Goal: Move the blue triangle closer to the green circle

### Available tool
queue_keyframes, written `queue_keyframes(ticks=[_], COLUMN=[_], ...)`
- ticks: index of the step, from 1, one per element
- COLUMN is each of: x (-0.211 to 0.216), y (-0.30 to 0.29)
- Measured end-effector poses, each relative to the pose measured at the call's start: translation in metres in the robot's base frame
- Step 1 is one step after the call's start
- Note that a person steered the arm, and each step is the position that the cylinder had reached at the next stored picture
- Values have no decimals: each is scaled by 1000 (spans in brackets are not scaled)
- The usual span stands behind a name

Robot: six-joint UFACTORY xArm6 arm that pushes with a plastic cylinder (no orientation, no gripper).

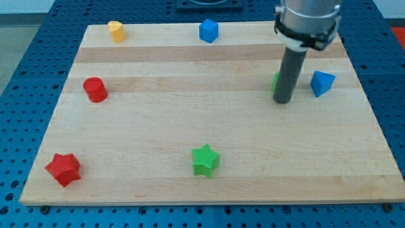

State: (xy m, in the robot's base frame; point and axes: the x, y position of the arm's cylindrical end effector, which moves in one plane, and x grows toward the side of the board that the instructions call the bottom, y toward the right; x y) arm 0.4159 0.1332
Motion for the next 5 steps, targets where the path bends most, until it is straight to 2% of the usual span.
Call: queue_keyframes(ticks=[1, 2, 3, 5], x=[0, 18, 32, 10], y=[0, 0, 24, 92])
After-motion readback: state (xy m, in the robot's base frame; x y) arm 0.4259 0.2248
